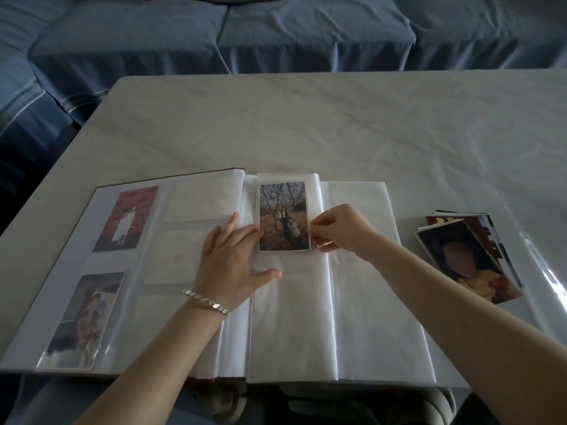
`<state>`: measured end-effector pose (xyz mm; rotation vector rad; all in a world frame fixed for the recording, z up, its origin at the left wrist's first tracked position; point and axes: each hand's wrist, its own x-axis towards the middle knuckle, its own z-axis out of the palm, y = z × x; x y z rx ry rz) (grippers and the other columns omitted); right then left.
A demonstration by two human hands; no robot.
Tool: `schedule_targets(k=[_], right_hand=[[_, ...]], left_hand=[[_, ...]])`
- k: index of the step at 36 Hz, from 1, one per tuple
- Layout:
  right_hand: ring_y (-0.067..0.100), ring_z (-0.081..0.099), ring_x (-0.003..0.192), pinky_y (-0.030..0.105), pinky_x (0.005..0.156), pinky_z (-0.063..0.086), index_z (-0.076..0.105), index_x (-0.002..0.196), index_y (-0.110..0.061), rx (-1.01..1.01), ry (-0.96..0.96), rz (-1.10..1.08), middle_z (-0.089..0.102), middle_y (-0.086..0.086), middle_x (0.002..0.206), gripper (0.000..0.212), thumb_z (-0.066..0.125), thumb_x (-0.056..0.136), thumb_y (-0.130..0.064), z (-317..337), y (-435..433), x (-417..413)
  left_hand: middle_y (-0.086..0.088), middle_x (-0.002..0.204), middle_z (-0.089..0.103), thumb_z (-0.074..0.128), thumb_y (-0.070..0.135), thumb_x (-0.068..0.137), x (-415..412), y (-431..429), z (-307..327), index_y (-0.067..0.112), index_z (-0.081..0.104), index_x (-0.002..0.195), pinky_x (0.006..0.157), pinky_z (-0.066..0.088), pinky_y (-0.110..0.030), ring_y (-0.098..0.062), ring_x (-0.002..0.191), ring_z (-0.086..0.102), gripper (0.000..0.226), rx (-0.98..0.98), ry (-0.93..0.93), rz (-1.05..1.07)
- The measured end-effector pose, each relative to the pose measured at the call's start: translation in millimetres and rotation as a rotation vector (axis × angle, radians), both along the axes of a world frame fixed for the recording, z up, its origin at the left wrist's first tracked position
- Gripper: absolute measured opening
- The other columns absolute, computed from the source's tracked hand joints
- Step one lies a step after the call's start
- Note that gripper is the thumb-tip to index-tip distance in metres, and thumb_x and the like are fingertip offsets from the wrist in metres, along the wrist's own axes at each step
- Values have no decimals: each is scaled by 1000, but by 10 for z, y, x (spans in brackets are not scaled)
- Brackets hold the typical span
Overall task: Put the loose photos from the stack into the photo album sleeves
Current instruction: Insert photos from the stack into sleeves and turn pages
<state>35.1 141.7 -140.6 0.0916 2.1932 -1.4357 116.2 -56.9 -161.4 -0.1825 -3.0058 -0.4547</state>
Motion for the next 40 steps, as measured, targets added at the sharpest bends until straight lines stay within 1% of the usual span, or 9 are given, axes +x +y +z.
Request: schedule_targets(k=[9,17,20,23,27,32,34,36,40], right_hand=[[3,57,39,13,39,43,63,69,-15,26,78,-96,63,1,56,17,68,84,-9,-81,-43,-46],[25,65,68,20,54,51,71,77,-10,116,182,-19,71,10,77,8,67,84,-11,-102,-66,-28],[21,66,67,17,54,51,71,75,-15,115,205,32,70,4,72,15,63,85,-8,-89,-13,5],[4,66,66,9,55,47,72,94,-10,118,302,65,70,-1,77,14,60,88,-7,-74,111,121],[-3,57,70,4,68,42,72,100,-17,319,538,79,66,-11,89,18,62,86,-10,-41,450,380],[27,65,84,16,66,34,69,98,-1,648,745,31,68,11,100,19,71,80,-6,69,965,587],[33,61,104,26,75,41,61,112,3,793,652,52,61,16,119,33,65,86,-17,67,1149,612],[31,39,131,37,101,35,43,135,-1,946,465,42,40,17,142,55,50,93,-36,48,1293,637],[34,28,135,41,109,27,23,141,-1,1156,256,99,32,24,140,61,21,95,-43,-14,1388,712]], left_hand=[[13,145,38,67,59,72,1,-3,10,22,49,133,111,-1,-27,-6,143,4,74,15,-13,-3],[11,144,40,68,57,72,4,2,21,23,52,131,112,1,-28,-9,144,7,70,8,-16,-2],[12,146,38,66,56,75,11,7,22,26,51,131,111,0,-29,-10,144,5,65,3,-20,-6],[10,148,35,65,51,79,16,17,20,28,51,132,112,-1,-31,-11,144,3,59,-6,-22,-16],[8,147,36,66,48,80,24,20,27,29,55,130,112,0,-31,-13,144,6,54,24,-14,-19],[8,147,37,56,56,77,24,27,39,29,55,129,112,1,-31,-15,144,10,60,19,-28,-15],[8,147,38,65,53,78,19,37,37,28,56,129,112,2,-32,-15,144,11,57,20,-26,-2],[8,146,38,69,47,78,12,42,33,28,56,128,112,2,-32,-14,144,10,56,14,-30,6],[10,147,37,51,61,71,12,34,44,30,56,128,112,3,-33,-13,144,10,65,15,-60,8]])
